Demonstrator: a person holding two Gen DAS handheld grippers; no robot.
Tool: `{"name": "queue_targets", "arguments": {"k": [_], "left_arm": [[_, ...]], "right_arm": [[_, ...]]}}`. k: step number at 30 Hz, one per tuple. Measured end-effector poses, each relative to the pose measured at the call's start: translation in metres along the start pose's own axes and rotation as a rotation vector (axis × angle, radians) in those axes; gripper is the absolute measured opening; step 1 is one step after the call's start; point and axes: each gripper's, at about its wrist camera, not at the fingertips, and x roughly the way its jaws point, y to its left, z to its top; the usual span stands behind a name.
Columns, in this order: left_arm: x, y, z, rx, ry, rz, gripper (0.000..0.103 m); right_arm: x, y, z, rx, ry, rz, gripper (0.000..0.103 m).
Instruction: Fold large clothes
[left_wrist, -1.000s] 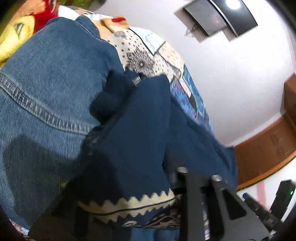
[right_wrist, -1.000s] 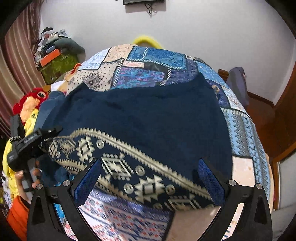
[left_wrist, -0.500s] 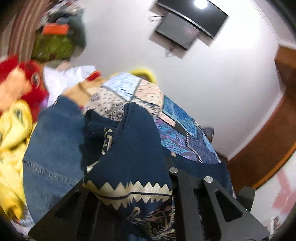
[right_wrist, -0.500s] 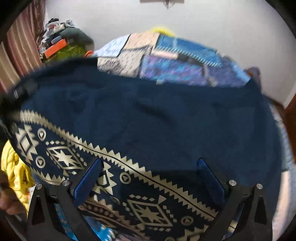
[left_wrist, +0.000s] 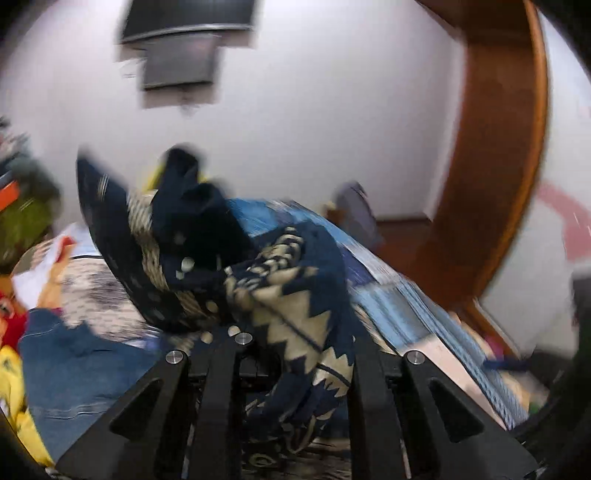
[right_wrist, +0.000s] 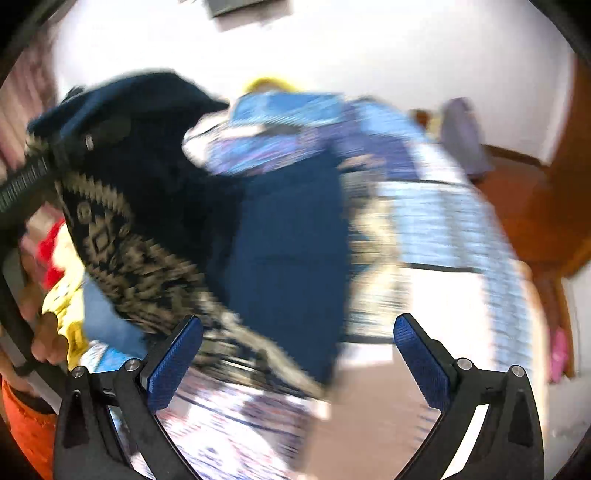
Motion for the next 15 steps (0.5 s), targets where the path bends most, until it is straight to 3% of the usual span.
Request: {"name": "queue_targets", "arguments": {"k": [3,7,10,12,13,15], "left_arm": [[0.019,-0.038,-0.022,0.102,0.12,-0.067,0.012],[0.038,-0.068,-0.051,0.232,0.296,-0.098,0.012],[0.034,-0.079,-0.065,0.328,0.348,-0.081,0.013],[0.025,-0.08,-0.069,0.364,0.37,-0.096,0.025],[0.02,-0.079,-0.07,0.363,0.378,-0.123,0.04],[0.005,-0.074,-0.074,0.335,0.403,-0.223,0.06]], "right_arm": [[-0.028,-0.035,-0.01,0.049,-0.02,-0.015,0.103],[-0.049,-0.066,-0.021,0.083,-0.026,-0.062,0.103],[-0.061,-0.08,-0.03,0.092,-0.029,-0.067,0.103],[-0.067,-0.083,-0.031,0.086,-0.032,-0.061,0.103],[-0.069,-0.081,-0.031,0.082,-0.036,-0.058,0.103],[-0.073,-0.081,-0.031,0.075,-0.046,-0.049,0.103]]}}
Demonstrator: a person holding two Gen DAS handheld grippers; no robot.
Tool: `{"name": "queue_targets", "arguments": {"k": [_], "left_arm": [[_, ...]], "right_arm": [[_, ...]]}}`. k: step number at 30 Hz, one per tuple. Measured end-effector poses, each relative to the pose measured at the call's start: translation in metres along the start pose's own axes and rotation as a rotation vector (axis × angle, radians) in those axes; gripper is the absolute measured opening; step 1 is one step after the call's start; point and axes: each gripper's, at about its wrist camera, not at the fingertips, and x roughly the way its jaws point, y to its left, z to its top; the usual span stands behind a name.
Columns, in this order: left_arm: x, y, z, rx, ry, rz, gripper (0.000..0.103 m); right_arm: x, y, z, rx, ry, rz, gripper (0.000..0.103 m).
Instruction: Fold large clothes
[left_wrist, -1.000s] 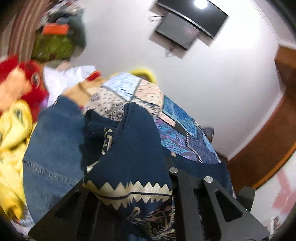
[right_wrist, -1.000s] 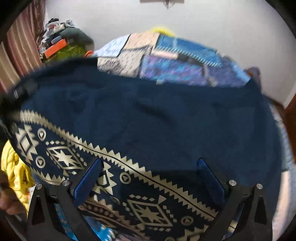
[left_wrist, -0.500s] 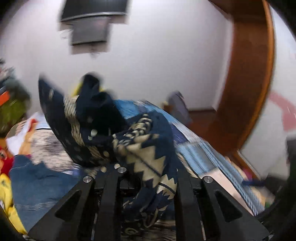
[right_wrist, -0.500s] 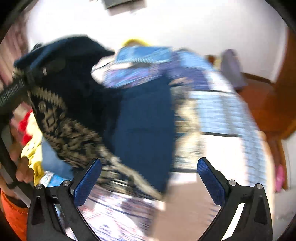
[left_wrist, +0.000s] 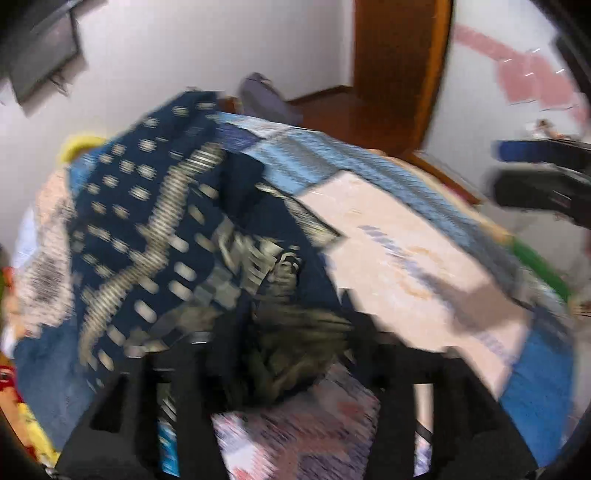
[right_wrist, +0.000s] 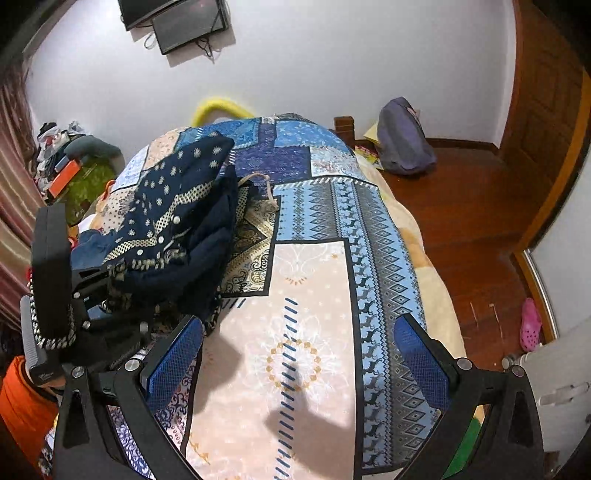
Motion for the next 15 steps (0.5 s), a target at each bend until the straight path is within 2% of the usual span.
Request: {"name": "queue_targets", "arguments": {"k": [1,3,6,8,11,15], "left_arm": [[-0.006,0.0,-0.005,-0.002,-0.004,-0.021,0.061],[-0.025,-0.001,-0.015,0.002,-0.029,-0.003,0.062],[-0.052,0.001,-0.026,-0.015,-0.083,0.06,0.076],[-0.069,0.02,-0.028,-0.047,-0.13,0.095,0.09],[-0.089,0.056,-0.03,-0.112,-0.185,0.184,0.098],[-0.089,0.114,-0.031,-0.222,-0.201,0.257,0.1]], "right_arm": [[-0.002,0.001,0.001,-0.003,-0.004,0.005,0.103],[-0.005,0.005,0.004,-0.009,-0.008,0.022,0.103],[-0.007,0.02,0.011,-0.024,-0.026,0.055,0.103],[-0.004,0.035,0.019,-0.041,-0.037,0.087,0.103],[0.009,0.058,0.031,-0.068,-0.044,0.126,0.103],[0.039,0.097,0.045,-0.113,-0.033,0.188,0.103]]}}
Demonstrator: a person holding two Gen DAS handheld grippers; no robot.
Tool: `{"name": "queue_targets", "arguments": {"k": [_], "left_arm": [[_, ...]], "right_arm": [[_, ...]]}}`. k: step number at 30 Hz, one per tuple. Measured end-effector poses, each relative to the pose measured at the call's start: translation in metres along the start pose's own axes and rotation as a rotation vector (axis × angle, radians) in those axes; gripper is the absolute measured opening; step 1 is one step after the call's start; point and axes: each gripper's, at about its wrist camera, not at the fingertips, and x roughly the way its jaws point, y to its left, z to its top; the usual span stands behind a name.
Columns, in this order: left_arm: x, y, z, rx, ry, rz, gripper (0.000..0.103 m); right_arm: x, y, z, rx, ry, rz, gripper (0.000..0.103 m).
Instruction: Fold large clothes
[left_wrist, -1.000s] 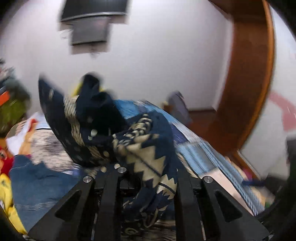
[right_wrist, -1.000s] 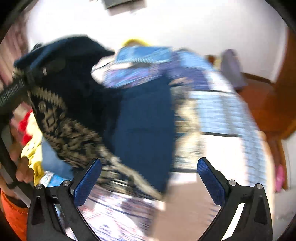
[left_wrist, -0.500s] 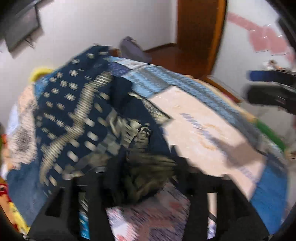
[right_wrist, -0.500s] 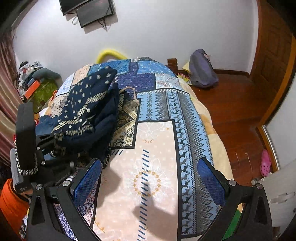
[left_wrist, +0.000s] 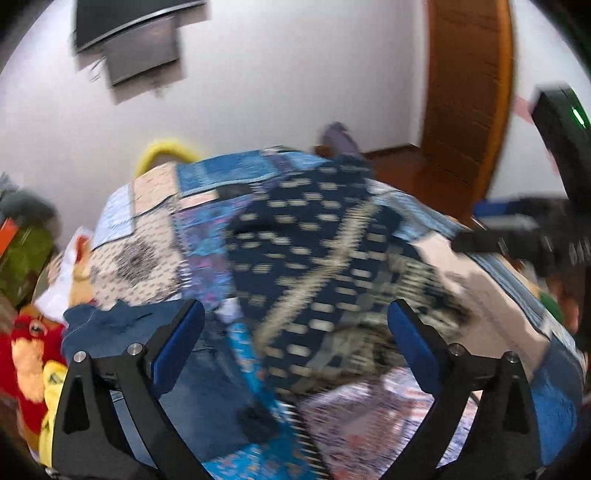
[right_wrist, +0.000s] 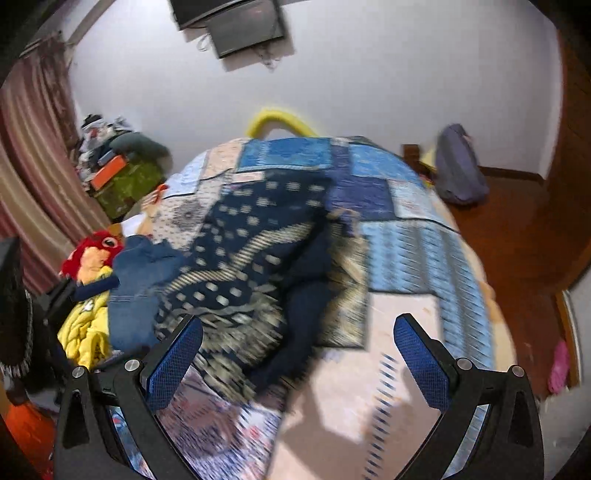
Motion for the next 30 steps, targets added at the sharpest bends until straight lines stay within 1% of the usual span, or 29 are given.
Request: {"name": "queue_targets", "arguments": {"k": [2,4,6,8,9,11,14,16,19,21,23,26,28,30], "left_arm": [[0.021,0.022,-0.001,-0.064,0.035,-0.008,0.1],[0.046,0.036,-0.009,-0.115,0.077,-0.029,0.1],[0.068,0.043,-0.019,-0.111,0.126,-0.032,0.1],[0.081,0.041,-0.036,-0.094,0.149,-0.042,0.1],[0.085,0.038,-0.043,-0.091,0.15,-0.04,0.1],[0.082,0.041,-0.056,-0.093,0.141,-0.059,0.1],[0.075,0.045,-0.07,-0.102,0.17,-0.094,0.1],[0.065,0.046,-0.078,-0.085,0.176,-0.092,0.1],[0.052,0.051,-0.078,-0.056,0.17,-0.05,0.1],[0.04,0.057,-0.071,-0.051,0.138,0.002,0.1],[0.034,0.064,-0.062,-0.069,0.112,0.007,0.1],[0.034,0.076,-0.044,-0.13,0.086,-0.016,0.1],[0.043,0.083,-0.034,-0.177,0.082,-0.057,0.1],[0.06,0.088,-0.025,-0.23,0.095,-0.119,0.1]], "right_arm": [[0.028,0.013,0.003,-0.012,0.028,0.032,0.103],[0.054,0.018,0.002,-0.008,0.066,0.042,0.103],[0.082,0.016,-0.003,0.013,0.127,0.056,0.103],[0.108,0.008,-0.014,0.036,0.208,0.065,0.103],[0.113,0.003,-0.019,0.04,0.224,0.058,0.103],[0.121,-0.009,-0.031,0.027,0.273,0.007,0.103],[0.118,-0.029,-0.045,0.042,0.312,0.03,0.103],[0.107,-0.041,-0.048,0.06,0.319,0.036,0.103],[0.091,-0.049,-0.046,0.069,0.323,0.029,0.103],[0.078,-0.048,-0.039,0.057,0.299,0.021,0.103],[0.068,-0.044,-0.032,0.047,0.27,0.018,0.103],[0.055,-0.039,-0.017,0.043,0.205,0.049,0.103],[0.054,-0.034,-0.007,0.053,0.169,0.071,0.103],[0.06,-0.032,0.001,0.077,0.153,0.102,0.103]]}}
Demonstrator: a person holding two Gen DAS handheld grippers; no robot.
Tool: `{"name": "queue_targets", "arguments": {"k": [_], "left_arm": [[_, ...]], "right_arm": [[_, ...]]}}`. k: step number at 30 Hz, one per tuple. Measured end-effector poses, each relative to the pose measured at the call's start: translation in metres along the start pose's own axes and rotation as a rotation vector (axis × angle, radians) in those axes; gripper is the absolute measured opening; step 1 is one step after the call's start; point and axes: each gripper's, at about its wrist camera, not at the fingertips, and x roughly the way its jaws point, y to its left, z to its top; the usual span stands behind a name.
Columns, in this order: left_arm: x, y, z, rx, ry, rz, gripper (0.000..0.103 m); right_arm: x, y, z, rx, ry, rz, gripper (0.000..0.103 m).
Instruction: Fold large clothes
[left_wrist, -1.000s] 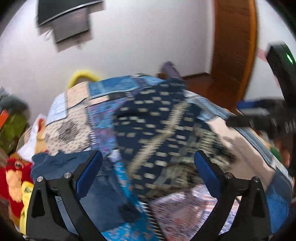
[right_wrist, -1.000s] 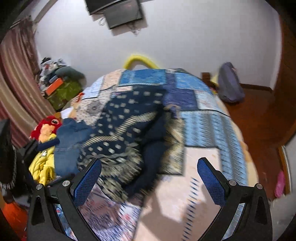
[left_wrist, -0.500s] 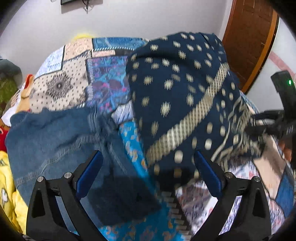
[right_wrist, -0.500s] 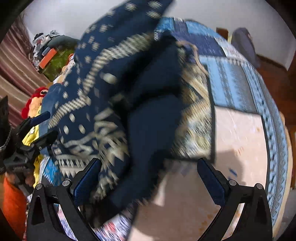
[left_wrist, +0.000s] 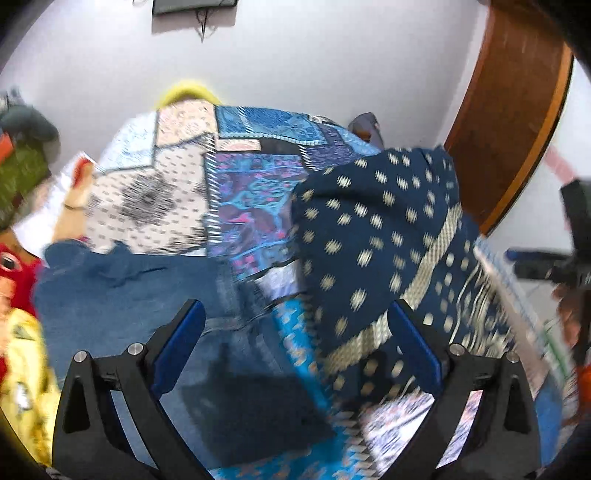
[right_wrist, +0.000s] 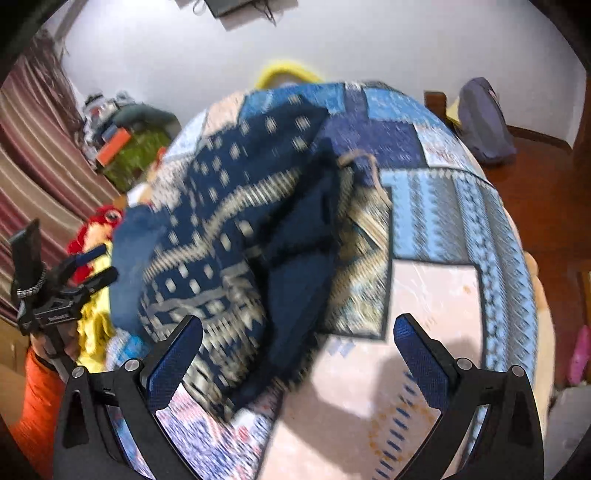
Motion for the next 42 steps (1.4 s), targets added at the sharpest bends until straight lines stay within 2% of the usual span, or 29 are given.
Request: {"name": "queue_targets", "arguments": {"k": [3,6,8,12,15,17,18,19,21,23,26,30,35,38,42], "left_arm": [[0.028,0.001,0.009,-0.06,0.053,-0.093,0.1],[0.061,0.004,0.012,-0.126,0.111,-0.174,0.1],[0.08,0.01,0.015,-0.198,0.131,-0.269,0.1],[0.111,0.012,0.02,-0.255,0.175,-0.334,0.1],[0.129,0.012,0.024,-0.29,0.214,-0.411,0.1],[0.132,0.013,0.026,-0.304,0.229,-0.476,0.089],[0.131,0.014,0.027,-0.31,0.229,-0.479,0.086],[0.128,0.015,0.027,-0.313,0.223,-0.476,0.079],[0.116,0.012,0.026,-0.293,0.201,-0.461,0.071],[0.101,0.007,0.026,-0.26,0.176,-0.431,0.065],[0.067,0.001,0.029,-0.211,0.124,-0.402,0.058],[0.019,0.01,0.038,-0.183,0.054,-0.371,0.057],[-0.06,0.041,0.048,-0.179,-0.043,-0.327,0.057],[-0.094,0.063,0.047,-0.186,-0.074,-0.291,0.057],[-0.121,0.098,0.037,-0.216,-0.089,-0.241,0.057]], "right_arm": [[0.025,-0.002,0.013,0.048,0.023,0.063,0.103],[0.056,-0.007,0.022,0.08,0.067,0.081,0.103],[0.076,-0.014,0.028,0.107,0.097,0.086,0.103],[0.111,-0.028,0.039,0.174,0.148,0.188,0.103],[0.124,-0.03,0.05,0.168,0.141,0.22,0.103],[0.131,-0.029,0.055,0.179,0.146,0.257,0.101],[0.134,-0.029,0.057,0.193,0.15,0.268,0.098],[0.135,-0.029,0.059,0.203,0.15,0.258,0.095],[0.132,-0.025,0.06,0.207,0.147,0.25,0.084],[0.124,-0.02,0.062,0.195,0.129,0.251,0.062],[0.108,-0.001,0.063,0.144,0.118,0.26,0.047],[0.086,0.039,0.066,0.074,0.083,0.252,0.044],[0.055,0.104,0.083,0.005,0.031,0.31,0.044],[0.045,0.145,0.088,-0.047,0.011,0.331,0.044],[0.053,0.194,0.092,-0.083,0.021,0.361,0.044]]}}
